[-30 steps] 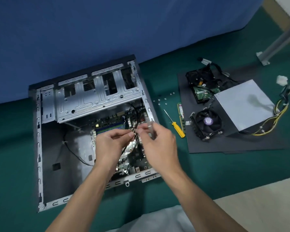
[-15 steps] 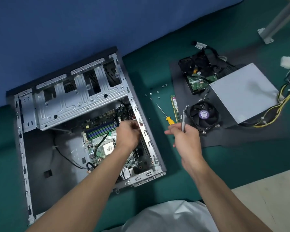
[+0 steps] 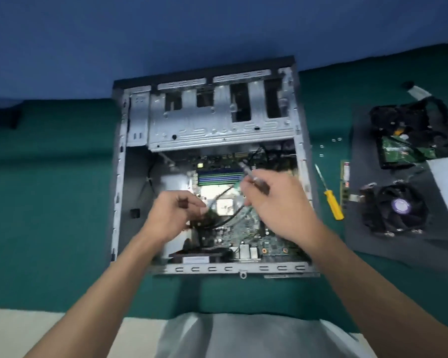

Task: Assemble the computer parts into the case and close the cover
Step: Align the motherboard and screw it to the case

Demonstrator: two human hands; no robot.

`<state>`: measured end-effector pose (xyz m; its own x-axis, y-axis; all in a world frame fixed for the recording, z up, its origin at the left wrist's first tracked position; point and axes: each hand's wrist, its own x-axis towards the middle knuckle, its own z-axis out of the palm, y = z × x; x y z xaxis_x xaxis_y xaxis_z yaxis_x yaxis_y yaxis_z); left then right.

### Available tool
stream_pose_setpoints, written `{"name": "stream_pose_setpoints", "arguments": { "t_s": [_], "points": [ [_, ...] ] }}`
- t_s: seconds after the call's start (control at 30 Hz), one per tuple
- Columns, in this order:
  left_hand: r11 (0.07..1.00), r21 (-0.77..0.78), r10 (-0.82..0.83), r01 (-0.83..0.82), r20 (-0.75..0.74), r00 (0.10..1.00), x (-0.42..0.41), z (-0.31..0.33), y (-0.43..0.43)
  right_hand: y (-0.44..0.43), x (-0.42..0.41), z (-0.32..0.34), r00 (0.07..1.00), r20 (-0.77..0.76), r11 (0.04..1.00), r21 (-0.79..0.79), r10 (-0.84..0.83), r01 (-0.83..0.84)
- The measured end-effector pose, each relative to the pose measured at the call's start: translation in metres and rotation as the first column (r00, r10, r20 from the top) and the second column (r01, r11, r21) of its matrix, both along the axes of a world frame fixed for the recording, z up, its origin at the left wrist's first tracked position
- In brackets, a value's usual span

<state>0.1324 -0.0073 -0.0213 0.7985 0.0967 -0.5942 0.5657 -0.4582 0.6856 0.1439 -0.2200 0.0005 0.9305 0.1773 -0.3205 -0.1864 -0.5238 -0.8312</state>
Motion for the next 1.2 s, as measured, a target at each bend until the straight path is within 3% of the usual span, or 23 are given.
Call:
{"name": "stream_pose_setpoints", "arguments": {
  "t_s": [0.13, 0.3, 0.43, 0.6, 0.67, 0.77, 0.9, 1.03, 1.2],
  "points": [
    [0.985, 0.164, -0.05, 0.06, -0.063, 0.997, -0.01, 0.0, 0.051, 0.06, 0.003, -0.02, 0.91, -0.088, 0.907, -0.085, 0.405, -0.412],
    [0.921, 0.329, -0.175, 0.206, -0.123, 0.977, -0.019, -0.007, 0.054, 0.105, 0.01, -0.048, 0.698, -0.221, 0.673, -0.188, 0.681, -0.715],
    [0.948, 0.293, -0.079, 0.125, -0.165, 0.983, -0.024, -0.02, 0.062, 0.122, 0.016, -0.064, 0.647, -0.241, 0.584, -0.287, 0.723, -0.759],
    [0.972, 0.17, -0.115, 0.162, -0.258, 0.959, -0.022, -0.027, 0.062, 0.122, 0.017, -0.075, 0.597, -0.304, 0.465, -0.408, 0.743, -0.786],
    [0.979, 0.128, -0.123, 0.161, -0.264, 0.957, -0.02, -0.029, 0.062, 0.115, 0.017, -0.076, 0.643, -0.302, 0.497, -0.438, 0.704, -0.749],
    [0.978, 0.09, -0.152, 0.186, -0.298, 0.943, -0.017, -0.034, 0.059, 0.101, 0.013, -0.079, 0.736, -0.398, 0.625, -0.39, 0.548, -0.676],
    [0.926, 0.074, -0.32, 0.371, -0.367, 0.873, -0.012, -0.041, 0.052, 0.094, 0.005, -0.086, 0.789, -0.511, 0.815, -0.258, 0.34, -0.519],
    [0.865, 0.094, -0.425, 0.493, -0.384, 0.82, -0.013, -0.051, 0.052, 0.098, 0.004, -0.087, 0.817, -0.462, 0.838, -0.24, 0.345, -0.49],
    [0.815, 0.22, -0.432, 0.536, -0.385, 0.816, -0.015, -0.063, 0.051, 0.094, 0.0, -0.089, 0.809, -0.475, 0.871, -0.158, 0.346, -0.465]
  ]
}}
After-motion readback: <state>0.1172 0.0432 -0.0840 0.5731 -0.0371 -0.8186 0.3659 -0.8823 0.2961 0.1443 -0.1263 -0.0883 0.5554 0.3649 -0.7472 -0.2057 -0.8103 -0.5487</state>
